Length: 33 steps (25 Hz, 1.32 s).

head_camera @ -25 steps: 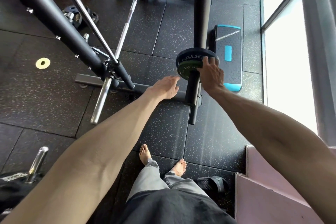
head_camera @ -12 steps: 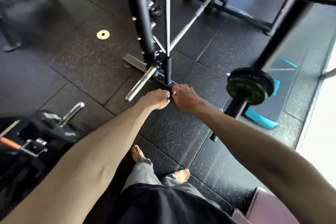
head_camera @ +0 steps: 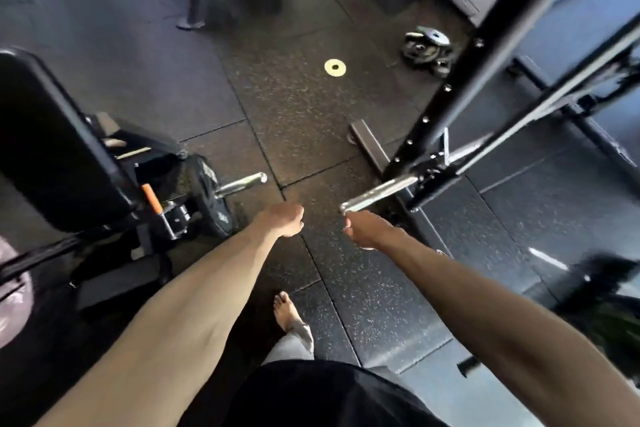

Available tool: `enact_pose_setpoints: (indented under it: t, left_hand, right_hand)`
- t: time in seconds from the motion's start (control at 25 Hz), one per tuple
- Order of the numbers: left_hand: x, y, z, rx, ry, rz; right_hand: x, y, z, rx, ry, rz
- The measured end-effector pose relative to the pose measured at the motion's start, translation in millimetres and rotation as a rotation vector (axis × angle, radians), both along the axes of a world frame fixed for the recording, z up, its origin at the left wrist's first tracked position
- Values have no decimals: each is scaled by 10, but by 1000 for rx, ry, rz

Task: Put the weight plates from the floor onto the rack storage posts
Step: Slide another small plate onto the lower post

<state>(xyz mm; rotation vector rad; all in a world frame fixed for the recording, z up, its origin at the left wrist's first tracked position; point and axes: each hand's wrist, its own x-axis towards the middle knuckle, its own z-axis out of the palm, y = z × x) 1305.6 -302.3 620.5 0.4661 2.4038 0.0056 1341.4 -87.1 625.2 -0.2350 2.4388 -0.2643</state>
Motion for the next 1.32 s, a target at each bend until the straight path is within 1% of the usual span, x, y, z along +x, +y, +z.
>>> enact_pose_setpoints:
  t: [0.08, 0.24, 0.32, 0.44, 0.6, 0.72, 0.8, 0.92, 1.08, 1.32]
  left_hand:
    - [-227, -359, -2, -9, 21, 41]
    - [-688, -813, -66, 51, -26, 135]
    - [-927, -918, -138, 94, -54, 167]
    - [-1351, -967, -200, 108, -73, 188]
    - [-2173, -958, -343, 139, -130, 258]
    - [-2953, -872, -374, 166, -149, 297]
    - [-3457, -733, -336, 179, -147, 318]
    - [-4148, -537, -294, 262, -124, 335]
    - [-4918, -363, -345, 226, -170, 327]
    - [-6342, -235, -680, 155, -213, 243]
  right_hand:
    - [-340, -298, -4, -13, -18, 2]
    - [-900, -782, -8, -60, -24, 34]
    - [-1174, -933, -51, -75, -31, 49]
    - [-1659, -1046, -168, -75, -67, 40]
    - [-2438, -1057, -302, -105, -94, 22]
    - [-3125, -991, -298, -122, -134, -10]
    - [-3570, -925, -308, -114, -155, -9]
    - [-4228, -803, -363, -108, -136, -81]
    - [-5040, -717, -460, -78, -184, -88]
    - [-6286, -489, -643, -54, -212, -158]
